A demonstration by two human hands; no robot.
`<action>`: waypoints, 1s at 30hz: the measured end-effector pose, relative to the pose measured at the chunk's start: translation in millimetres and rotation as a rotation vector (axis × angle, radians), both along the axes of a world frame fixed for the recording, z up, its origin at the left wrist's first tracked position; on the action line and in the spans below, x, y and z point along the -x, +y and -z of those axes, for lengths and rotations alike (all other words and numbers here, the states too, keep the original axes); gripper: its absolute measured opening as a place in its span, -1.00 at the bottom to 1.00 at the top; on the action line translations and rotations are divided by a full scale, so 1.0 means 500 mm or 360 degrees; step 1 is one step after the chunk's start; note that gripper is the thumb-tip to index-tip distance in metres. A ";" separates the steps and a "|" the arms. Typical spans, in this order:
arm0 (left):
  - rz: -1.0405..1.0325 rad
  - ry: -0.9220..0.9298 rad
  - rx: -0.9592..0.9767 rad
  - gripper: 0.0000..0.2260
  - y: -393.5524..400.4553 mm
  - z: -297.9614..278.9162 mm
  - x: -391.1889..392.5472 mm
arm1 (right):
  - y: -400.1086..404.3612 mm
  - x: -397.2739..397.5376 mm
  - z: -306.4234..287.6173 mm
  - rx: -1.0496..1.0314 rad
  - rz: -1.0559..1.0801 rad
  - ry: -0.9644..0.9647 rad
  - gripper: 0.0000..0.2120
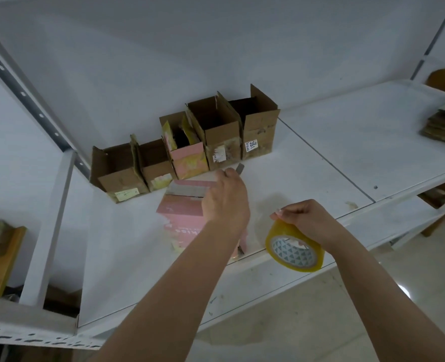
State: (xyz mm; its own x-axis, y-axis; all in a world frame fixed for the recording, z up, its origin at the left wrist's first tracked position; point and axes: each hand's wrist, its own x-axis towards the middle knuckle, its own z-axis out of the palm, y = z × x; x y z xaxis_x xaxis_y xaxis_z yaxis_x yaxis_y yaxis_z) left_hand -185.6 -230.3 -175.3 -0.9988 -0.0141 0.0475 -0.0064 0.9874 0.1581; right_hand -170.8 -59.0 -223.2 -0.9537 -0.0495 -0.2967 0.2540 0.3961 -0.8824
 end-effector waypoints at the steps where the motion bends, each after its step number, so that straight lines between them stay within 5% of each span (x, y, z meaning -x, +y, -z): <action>1: -0.0016 -0.0003 0.0024 -0.52 0.003 0.000 0.002 | 0.000 -0.001 0.000 0.0011 0.0007 0.0011 -0.82; 6: 0.0110 -0.0069 0.0001 -0.74 -0.014 -0.023 -0.001 | 0.001 -0.005 -0.012 -0.0014 0.0087 0.0079 -0.81; 9: 0.0575 -0.0042 -0.0132 -0.90 -0.055 -0.038 -0.002 | 0.001 -0.003 -0.033 0.0033 0.0123 0.0137 -0.80; 12: 0.0989 -0.0151 -0.0186 -0.80 -0.102 -0.051 -0.001 | -0.009 0.002 -0.054 0.0058 0.0112 0.0170 -0.81; 16: 0.1123 -0.0269 -0.0192 -0.67 -0.159 -0.053 0.013 | -0.027 0.001 -0.078 0.0094 0.0032 0.0175 -0.84; 20: 0.0952 -0.0113 -0.0636 -0.61 -0.182 -0.040 0.003 | -0.037 -0.006 -0.099 0.0057 -0.0041 0.0218 -0.85; 24: 0.0256 0.0261 -0.1409 -0.91 -0.148 -0.038 -0.024 | -0.041 -0.019 -0.128 0.0033 -0.0150 0.0306 -0.84; 28: 0.0264 0.0014 -0.1448 -0.53 -0.103 -0.059 -0.041 | -0.053 -0.031 -0.165 0.0010 -0.0233 0.0382 -0.84; 30: 0.0326 -0.0066 -0.1443 -0.56 -0.093 -0.063 -0.048 | -0.061 -0.034 -0.176 -0.0029 -0.0261 0.0408 -0.83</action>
